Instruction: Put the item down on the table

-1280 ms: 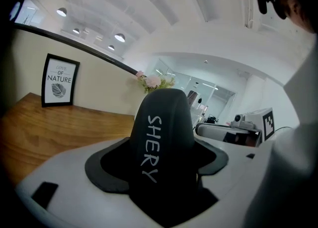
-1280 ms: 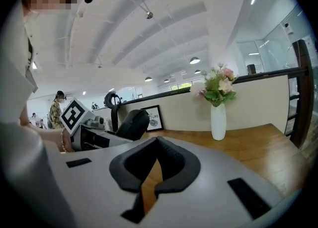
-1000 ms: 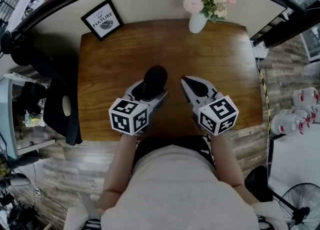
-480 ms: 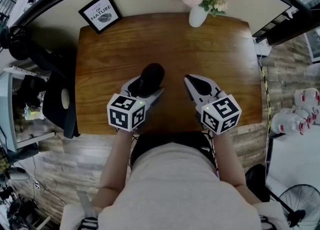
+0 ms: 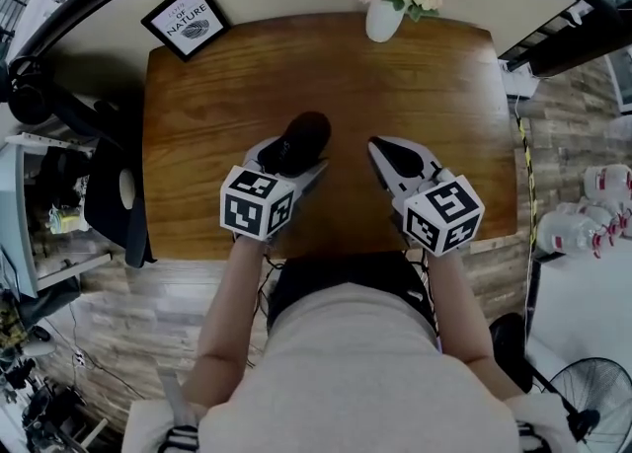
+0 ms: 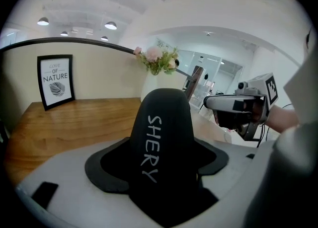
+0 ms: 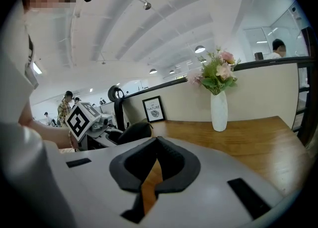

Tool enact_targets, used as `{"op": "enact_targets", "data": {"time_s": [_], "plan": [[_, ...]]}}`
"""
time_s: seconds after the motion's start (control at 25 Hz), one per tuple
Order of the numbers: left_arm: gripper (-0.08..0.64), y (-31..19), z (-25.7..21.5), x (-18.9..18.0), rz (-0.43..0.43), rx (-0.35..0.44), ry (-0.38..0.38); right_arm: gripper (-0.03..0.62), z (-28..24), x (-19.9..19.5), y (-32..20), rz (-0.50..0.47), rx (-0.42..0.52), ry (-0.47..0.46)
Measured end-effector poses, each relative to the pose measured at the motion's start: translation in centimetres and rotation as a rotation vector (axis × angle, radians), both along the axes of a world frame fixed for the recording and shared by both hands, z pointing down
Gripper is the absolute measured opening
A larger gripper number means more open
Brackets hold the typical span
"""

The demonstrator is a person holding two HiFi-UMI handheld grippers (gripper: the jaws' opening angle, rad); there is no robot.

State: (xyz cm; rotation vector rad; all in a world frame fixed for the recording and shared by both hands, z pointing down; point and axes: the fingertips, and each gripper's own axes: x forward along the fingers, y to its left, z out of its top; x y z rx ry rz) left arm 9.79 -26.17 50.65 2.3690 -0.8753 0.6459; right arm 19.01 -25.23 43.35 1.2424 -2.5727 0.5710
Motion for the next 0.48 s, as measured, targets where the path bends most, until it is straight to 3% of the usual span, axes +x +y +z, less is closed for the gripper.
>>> {"op": "enact_targets", "data": {"time_s": [0.48], "plan": [[0.379,-1.5,3.6,2.7,0.136,-0.040,-0.122,0.010,3.4,1.3,-0.9,0.008,-0.069,-0.012]]}}
